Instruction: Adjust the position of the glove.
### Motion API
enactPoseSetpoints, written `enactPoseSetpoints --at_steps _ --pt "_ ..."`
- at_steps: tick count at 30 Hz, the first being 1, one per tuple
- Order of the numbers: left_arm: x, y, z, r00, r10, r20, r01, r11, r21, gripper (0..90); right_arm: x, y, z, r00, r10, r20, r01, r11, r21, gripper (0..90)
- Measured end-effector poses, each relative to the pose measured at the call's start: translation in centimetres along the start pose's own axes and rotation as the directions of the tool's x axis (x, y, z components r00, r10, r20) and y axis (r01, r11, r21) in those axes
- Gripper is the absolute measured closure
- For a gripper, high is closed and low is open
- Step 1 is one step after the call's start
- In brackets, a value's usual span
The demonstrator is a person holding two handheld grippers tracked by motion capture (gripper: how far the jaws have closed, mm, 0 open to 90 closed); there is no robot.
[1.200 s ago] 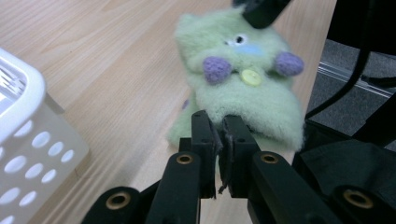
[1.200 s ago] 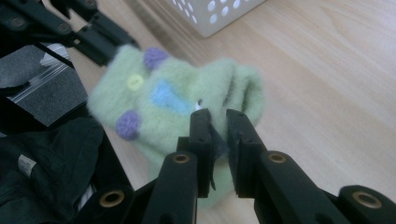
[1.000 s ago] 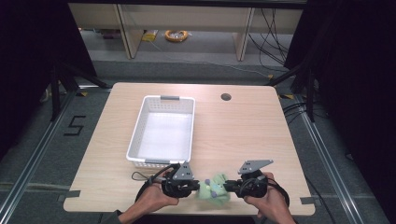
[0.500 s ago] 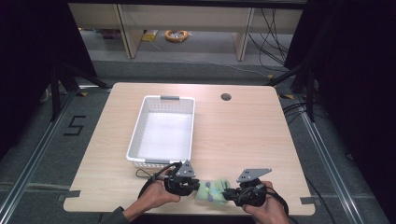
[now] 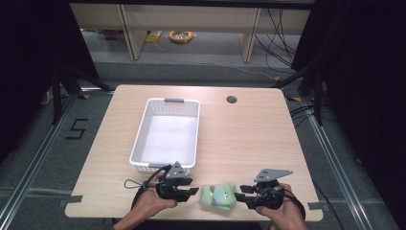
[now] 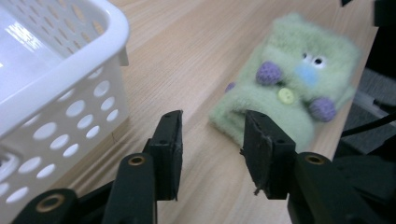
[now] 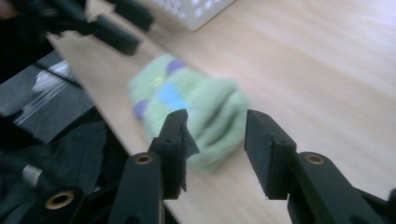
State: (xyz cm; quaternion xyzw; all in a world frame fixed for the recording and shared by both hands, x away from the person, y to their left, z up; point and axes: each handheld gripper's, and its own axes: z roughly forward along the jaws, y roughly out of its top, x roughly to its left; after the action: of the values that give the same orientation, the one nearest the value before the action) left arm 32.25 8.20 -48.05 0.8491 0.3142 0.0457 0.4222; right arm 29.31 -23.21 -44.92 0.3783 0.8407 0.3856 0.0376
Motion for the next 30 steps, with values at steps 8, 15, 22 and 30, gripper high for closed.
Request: enactPoseSetpoints --at_steps 8,15,22,30 --pt "-0.8 -0.1 0.5 0.9875 -0.151 0.044 0.151 0.9884 0.018 40.1 -1.4 0.1 1.6 0.9933 0.115 0.003 -0.115 0.993 0.026 42.0" --pt "-1.0 -0.4 2.4 0.9649 -0.250 0.080 0.244 0.9666 0.078 34.5 -1.2 0.0 3.2 0.9888 0.149 -0.006 -0.149 0.986 0.078 36.3" --pt "-1.3 0.0 3.6 0.9650 -0.256 0.058 0.249 0.9635 0.097 35.7 -1.8 -0.5 4.7 0.9832 0.180 -0.028 -0.175 0.974 0.146 36.3" --pt "-1.3 -0.4 4.2 0.9677 -0.234 0.094 0.224 0.9689 0.105 39.2 -2.2 -0.9 5.5 0.9723 0.220 -0.078 -0.209 0.969 0.135 41.5"
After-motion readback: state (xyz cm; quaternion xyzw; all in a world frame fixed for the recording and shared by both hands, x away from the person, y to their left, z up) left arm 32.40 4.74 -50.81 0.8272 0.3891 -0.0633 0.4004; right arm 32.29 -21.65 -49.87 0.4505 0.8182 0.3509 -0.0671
